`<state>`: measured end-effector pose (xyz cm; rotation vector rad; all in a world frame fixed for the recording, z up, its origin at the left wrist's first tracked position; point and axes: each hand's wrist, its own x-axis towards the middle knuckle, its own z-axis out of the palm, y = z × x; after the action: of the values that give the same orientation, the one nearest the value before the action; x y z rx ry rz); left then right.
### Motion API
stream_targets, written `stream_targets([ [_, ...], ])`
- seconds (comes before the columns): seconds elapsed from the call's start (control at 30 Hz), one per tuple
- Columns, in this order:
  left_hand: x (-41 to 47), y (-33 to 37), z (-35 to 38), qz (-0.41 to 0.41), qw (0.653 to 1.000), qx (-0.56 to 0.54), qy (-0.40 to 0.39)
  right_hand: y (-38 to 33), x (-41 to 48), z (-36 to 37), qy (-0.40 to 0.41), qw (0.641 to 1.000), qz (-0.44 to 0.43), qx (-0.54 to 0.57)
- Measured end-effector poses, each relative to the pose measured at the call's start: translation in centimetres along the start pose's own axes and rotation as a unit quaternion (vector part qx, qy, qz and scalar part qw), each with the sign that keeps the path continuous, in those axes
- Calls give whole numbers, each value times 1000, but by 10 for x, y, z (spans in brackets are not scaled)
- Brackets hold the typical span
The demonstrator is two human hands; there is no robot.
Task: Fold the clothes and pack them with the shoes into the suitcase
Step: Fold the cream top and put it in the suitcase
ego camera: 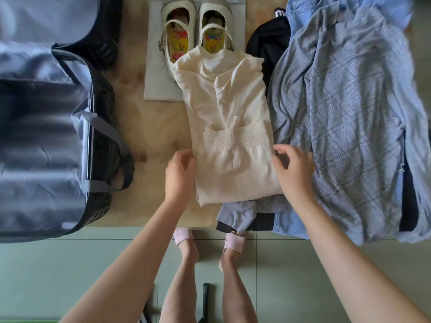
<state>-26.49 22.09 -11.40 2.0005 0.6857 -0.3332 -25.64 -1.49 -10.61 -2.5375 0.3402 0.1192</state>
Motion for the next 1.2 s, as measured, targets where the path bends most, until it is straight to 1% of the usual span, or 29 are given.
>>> stream_targets([
  [0.07, 16, 11, 4, 58, 998, 17, 0, -16, 21, 4, -1, 999, -53, 4],
  [0.1, 24, 16, 6, 85, 996, 40, -1, -24, 32, 7, -10, 998, -67, 8],
  [0.23, 53, 40, 14, 183, 972, 146, -6, -51, 70, 19, -32, 996, -80, -5],
  [0.33, 72, 48, 15, 198, 963, 182, -16, -60, 92, 28, -60, 992, -99, -47],
  [0.4, 80, 51, 13, 193, 956, 216, -46, -64, 101, 32, -91, 984, -118, -93],
  [0.47, 84, 54, 11, 177, 954, 228, -79, -65, 105, 36, -125, 974, -134, -132],
  [0.53, 83, 55, 10, 174, 956, 221, -84, -67, 106, 37, -132, 971, -140, -139],
  [0.63, 79, 59, 13, 199, 962, 172, -68, -74, 106, 36, -122, 976, -153, -94],
  [0.73, 76, 59, 20, 228, 961, 119, -104, -79, 105, 38, -157, 971, -173, -53],
  [0.83, 78, 55, 23, 201, 966, 110, -122, -75, 104, 39, -148, 976, -152, -48],
  [0.9, 79, 52, 25, 197, 967, 101, -129, -71, 104, 40, -149, 979, -136, -34],
  [1.0, 78, 53, 26, 182, 971, 88, -128, -67, 107, 41, -135, 978, -153, -44],
  [1.07, 80, 52, 26, 168, 976, 85, -112, -64, 106, 40, -156, 974, -156, -54],
  [1.13, 80, 50, 26, 172, 976, 72, -112, -62, 104, 39, -181, 967, -165, -67],
  [1.2, 80, 47, 25, 180, 976, 51, -114, -61, 102, 40, -184, 966, -168, -73],
])
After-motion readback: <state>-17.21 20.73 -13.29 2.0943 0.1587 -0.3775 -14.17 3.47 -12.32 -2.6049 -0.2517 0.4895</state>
